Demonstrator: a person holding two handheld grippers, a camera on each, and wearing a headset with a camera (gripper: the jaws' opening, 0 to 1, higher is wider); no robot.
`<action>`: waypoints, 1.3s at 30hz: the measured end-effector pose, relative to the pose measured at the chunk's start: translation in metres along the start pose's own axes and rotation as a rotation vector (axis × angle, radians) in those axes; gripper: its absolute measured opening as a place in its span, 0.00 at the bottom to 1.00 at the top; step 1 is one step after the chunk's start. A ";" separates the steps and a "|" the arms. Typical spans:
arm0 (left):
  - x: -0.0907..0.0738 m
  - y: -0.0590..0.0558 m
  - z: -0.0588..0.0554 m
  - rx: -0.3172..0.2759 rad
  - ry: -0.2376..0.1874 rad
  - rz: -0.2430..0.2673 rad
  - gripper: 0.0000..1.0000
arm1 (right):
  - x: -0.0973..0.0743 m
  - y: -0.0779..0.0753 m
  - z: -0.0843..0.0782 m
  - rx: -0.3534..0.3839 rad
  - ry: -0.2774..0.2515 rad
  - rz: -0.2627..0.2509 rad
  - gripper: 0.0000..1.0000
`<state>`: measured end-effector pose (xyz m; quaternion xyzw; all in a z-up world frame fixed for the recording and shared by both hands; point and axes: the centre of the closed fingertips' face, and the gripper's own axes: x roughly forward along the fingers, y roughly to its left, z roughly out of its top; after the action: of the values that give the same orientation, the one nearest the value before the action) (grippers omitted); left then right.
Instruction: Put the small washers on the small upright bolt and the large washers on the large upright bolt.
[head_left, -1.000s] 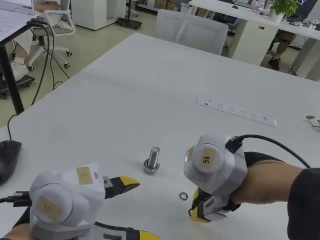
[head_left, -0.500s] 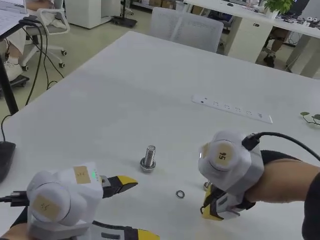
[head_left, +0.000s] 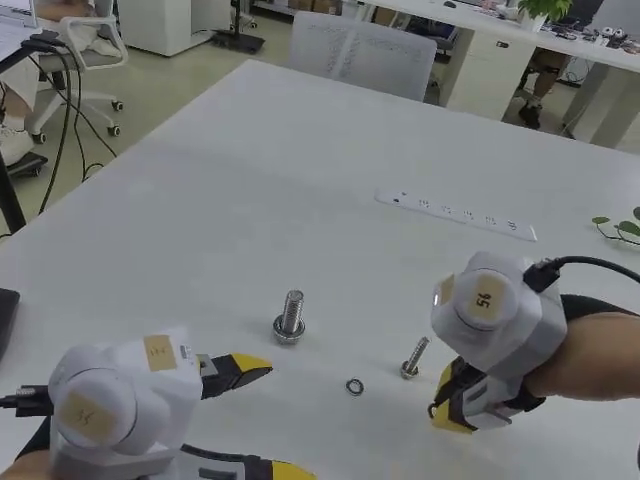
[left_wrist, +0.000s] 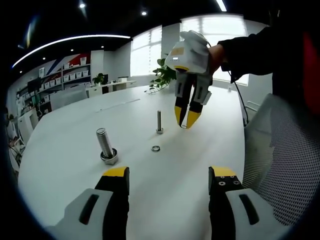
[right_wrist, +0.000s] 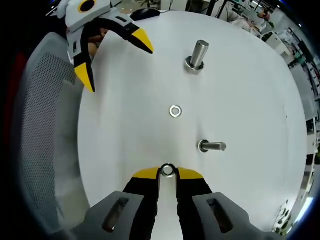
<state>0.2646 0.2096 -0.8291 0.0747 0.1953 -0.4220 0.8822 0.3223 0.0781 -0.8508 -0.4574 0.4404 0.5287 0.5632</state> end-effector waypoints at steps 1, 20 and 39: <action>0.000 0.000 0.000 -0.001 0.001 -0.001 0.63 | 0.000 0.000 -0.001 0.001 0.001 -0.001 0.13; -0.001 -0.002 -0.003 -0.004 0.009 -0.003 0.63 | -0.024 -0.024 -0.003 -0.002 0.006 -0.045 0.13; -0.002 -0.002 -0.005 -0.010 0.007 0.001 0.62 | -0.044 -0.040 0.027 -0.058 -0.031 -0.097 0.13</action>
<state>0.2605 0.2112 -0.8325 0.0718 0.2006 -0.4202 0.8820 0.3598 0.0956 -0.8008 -0.4861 0.3935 0.5204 0.5814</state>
